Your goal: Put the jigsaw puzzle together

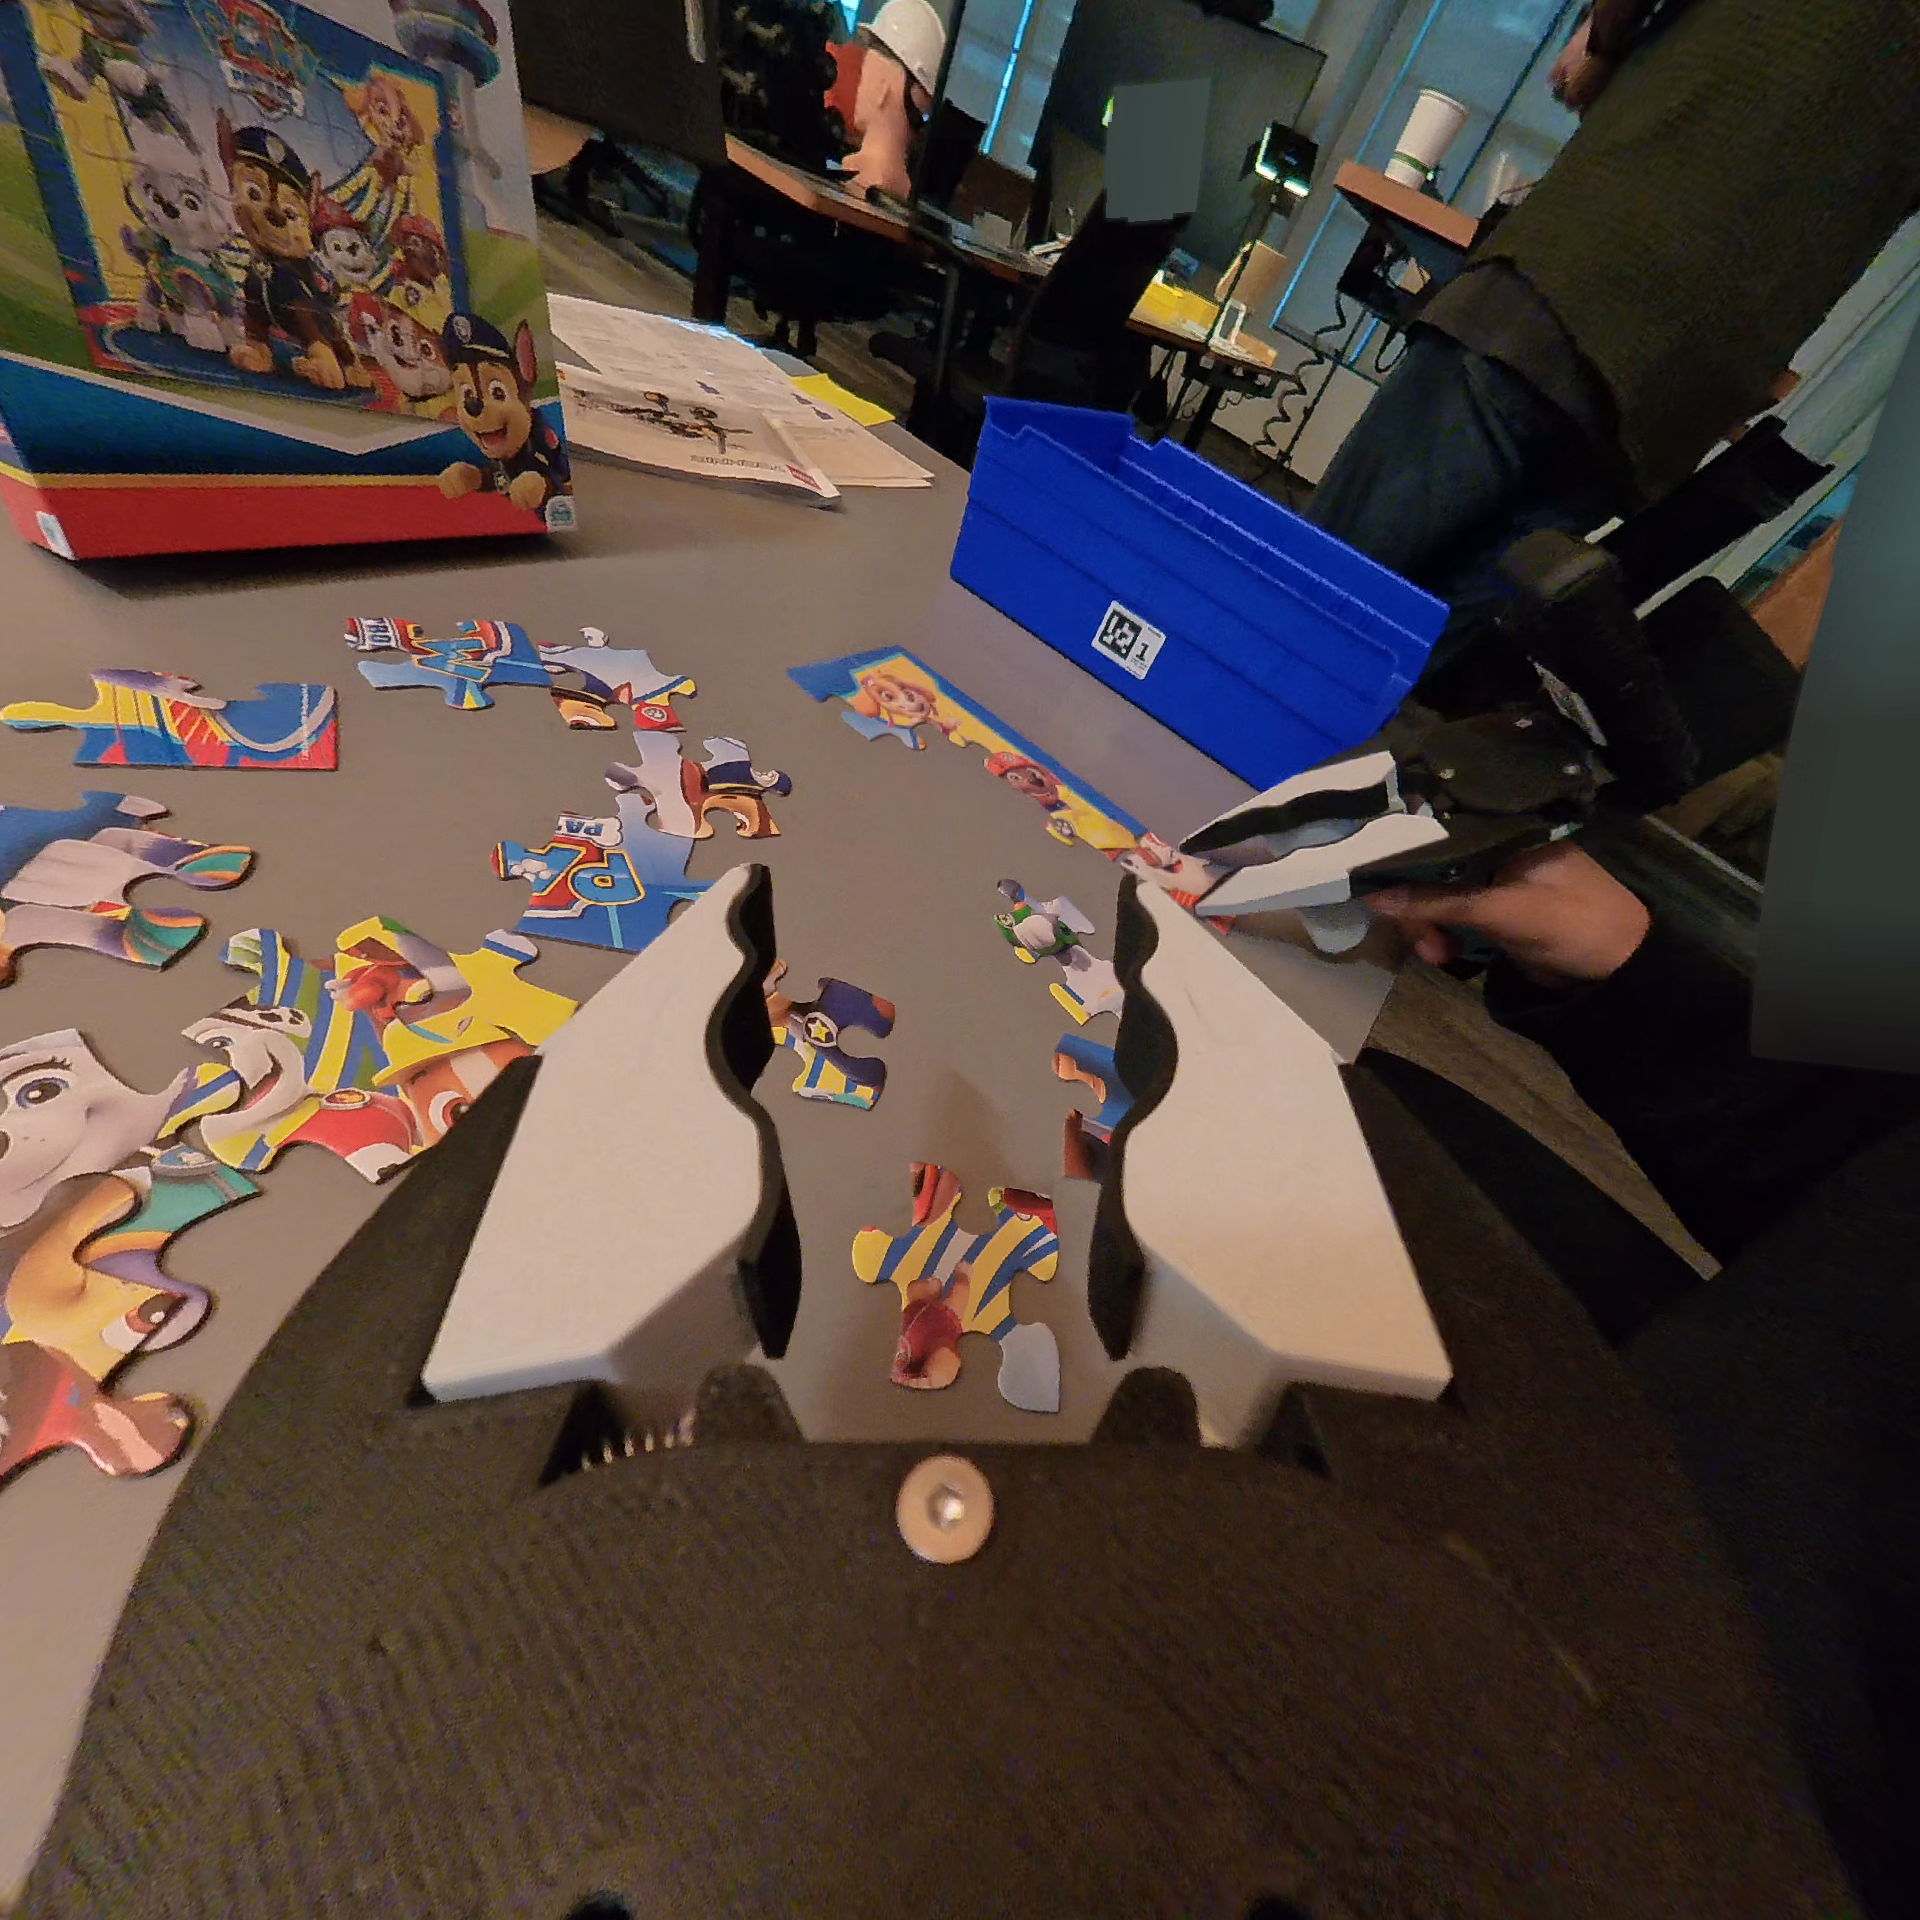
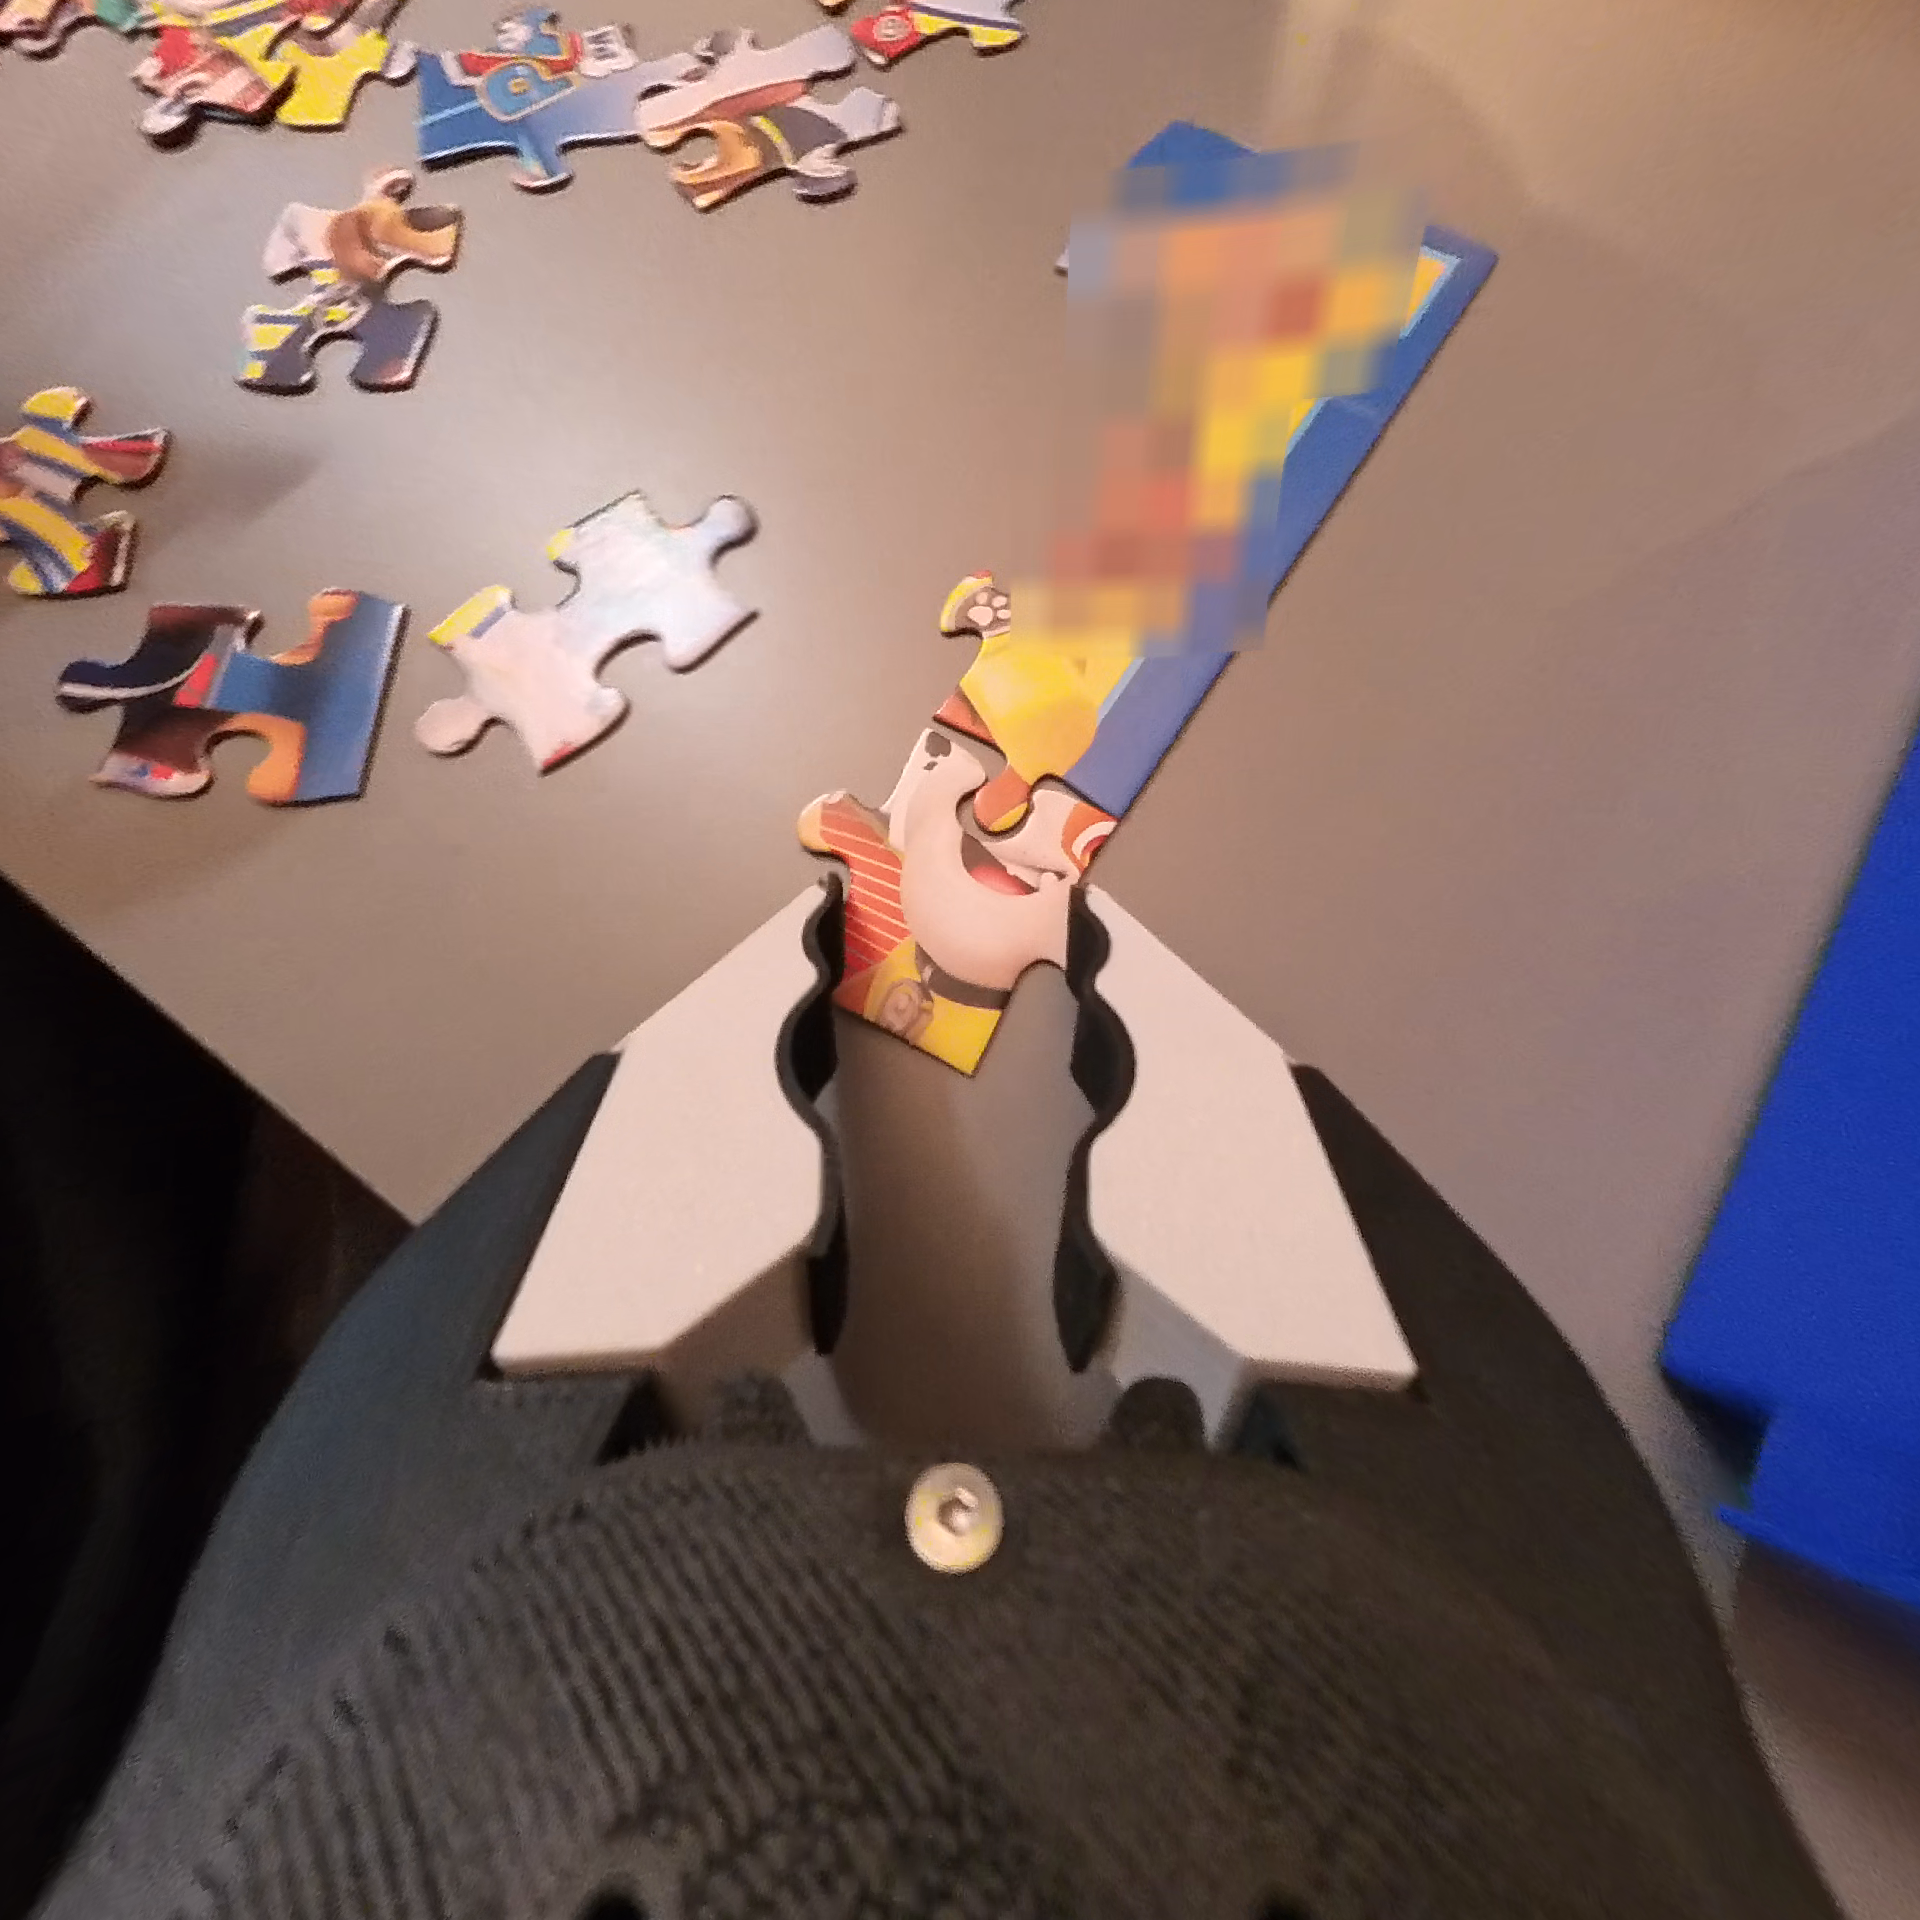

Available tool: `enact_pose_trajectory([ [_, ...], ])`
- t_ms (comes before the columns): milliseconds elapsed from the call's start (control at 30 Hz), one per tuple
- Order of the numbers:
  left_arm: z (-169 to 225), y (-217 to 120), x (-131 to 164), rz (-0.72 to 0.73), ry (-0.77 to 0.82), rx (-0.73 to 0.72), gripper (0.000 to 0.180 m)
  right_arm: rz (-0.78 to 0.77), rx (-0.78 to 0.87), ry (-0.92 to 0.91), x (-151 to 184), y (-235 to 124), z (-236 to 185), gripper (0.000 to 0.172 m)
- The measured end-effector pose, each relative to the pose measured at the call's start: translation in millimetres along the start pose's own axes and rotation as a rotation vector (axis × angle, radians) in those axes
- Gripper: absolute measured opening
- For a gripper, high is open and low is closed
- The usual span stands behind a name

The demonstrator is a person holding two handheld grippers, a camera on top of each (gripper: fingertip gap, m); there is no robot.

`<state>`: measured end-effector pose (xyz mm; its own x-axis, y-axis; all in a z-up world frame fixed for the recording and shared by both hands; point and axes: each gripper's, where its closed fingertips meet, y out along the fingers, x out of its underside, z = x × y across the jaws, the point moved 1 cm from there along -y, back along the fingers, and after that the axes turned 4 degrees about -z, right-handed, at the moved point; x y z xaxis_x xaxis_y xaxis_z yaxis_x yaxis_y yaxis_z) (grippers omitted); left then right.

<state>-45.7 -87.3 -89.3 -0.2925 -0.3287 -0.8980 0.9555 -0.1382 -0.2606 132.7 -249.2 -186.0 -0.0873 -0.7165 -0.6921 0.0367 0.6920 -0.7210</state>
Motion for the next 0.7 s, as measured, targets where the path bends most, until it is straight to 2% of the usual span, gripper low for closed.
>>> enact_pose_trajectory([
  [167,2,4,2,-0.009,0.002,0.01,0.064,0.02,-0.048,-0.1,1,1,-17,0.042],
  [267,3,4,2,-0.008,0.005,0.008,0.064,0.024,-0.029,-0.054,-1,2,-11,0.042],
  [367,3,2,1,-0.004,0.004,0.006,0.064,0.025,0.074,0.006,-4,4,10,0.042],
  [467,4,1,1,-0.003,0.004,0.004,0.064,0.023,0.144,0.033,-7,6,23,0.033],
  [700,22,16,0,-0.033,-0.011,0.088,0.064,0.027,0.14,0.025,-8,7,18,0.034],
])
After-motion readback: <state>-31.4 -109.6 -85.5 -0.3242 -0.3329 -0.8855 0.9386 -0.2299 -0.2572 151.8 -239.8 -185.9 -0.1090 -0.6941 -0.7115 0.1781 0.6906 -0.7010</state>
